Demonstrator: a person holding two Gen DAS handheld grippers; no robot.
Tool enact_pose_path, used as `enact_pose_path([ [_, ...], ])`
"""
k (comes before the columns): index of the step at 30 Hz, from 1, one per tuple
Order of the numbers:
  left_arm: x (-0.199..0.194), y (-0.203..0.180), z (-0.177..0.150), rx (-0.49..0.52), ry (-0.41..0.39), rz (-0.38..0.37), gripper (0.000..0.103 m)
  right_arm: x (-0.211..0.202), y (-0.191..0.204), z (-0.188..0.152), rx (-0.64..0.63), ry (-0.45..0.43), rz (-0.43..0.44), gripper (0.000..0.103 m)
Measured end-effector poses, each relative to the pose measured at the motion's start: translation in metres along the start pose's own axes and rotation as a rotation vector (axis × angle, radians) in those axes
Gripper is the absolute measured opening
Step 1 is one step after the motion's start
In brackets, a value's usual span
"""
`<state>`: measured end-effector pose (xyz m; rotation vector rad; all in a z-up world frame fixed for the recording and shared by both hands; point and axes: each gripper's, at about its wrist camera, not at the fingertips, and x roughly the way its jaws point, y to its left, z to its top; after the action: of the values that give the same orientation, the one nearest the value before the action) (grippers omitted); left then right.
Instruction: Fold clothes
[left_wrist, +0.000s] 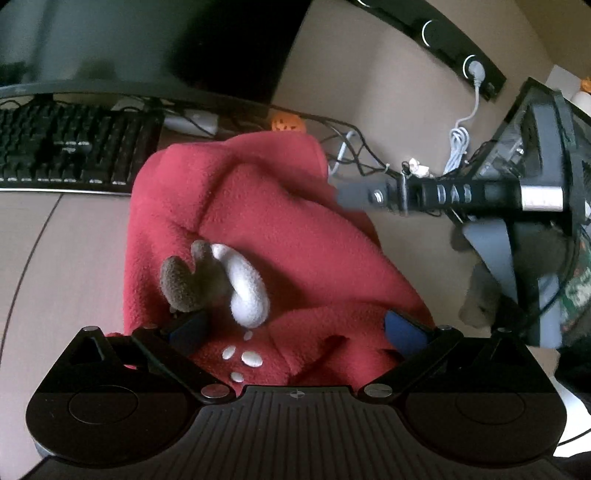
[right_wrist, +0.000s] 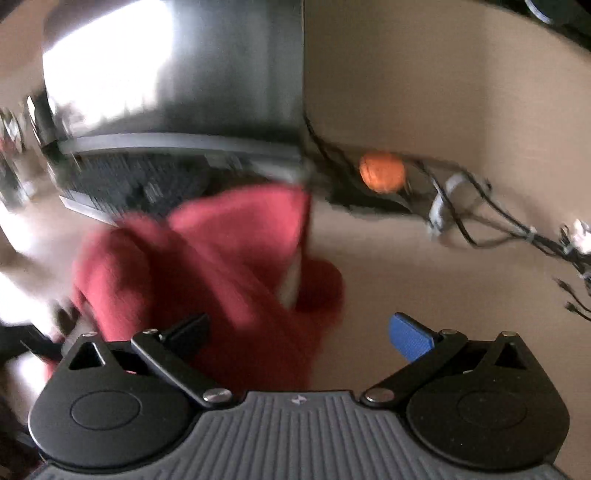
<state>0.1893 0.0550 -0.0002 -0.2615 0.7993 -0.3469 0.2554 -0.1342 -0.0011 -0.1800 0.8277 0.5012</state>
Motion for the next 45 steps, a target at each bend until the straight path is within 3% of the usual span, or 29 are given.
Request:
enact_pose_path([
  [3,-0.002,-0.001,-0.004,0.006,-0.002,0.005,0.103,0.004,0.0,-0.005,0.043,0.006,-0.016,0.103],
  [7,-0.002,-0.005,-0.001,0.02,0.0,0.014,0.103,-0.007,0.006,0.016,0.028,0.039,-0.04,0.103],
  [13,-0.002,-0.008,-0.003,0.031,-0.008,0.015,0.103,-0.017,0.02,0.053,0.029,-0.055,0.128,0.103],
  [17,-0.002,-0.008,-0.005,0.033,-0.014,0.011,0.103,0.019,0.049,0.069,-0.099,0.006,0.071,0.103],
  [21,-0.003,-0.008,-0.006,0.037,-0.018,0.01,0.103,0.072,0.066,0.066,-0.202,0.139,-0.037,0.103],
  [29,-0.003,-0.01,-0.008,0.041,-0.029,0.026,0.103,0.075,0.045,0.057,-0.103,0.09,0.061,0.103],
  [39,-0.003,-0.014,-0.008,0.042,-0.035,0.037,0.103,0.07,0.046,0.06,-0.114,0.086,0.05,0.103],
  [45,-0.003,-0.015,-0.009,0.046,-0.033,0.033,0.103,0.007,0.039,0.055,-0.094,-0.079,0.069,0.103],
])
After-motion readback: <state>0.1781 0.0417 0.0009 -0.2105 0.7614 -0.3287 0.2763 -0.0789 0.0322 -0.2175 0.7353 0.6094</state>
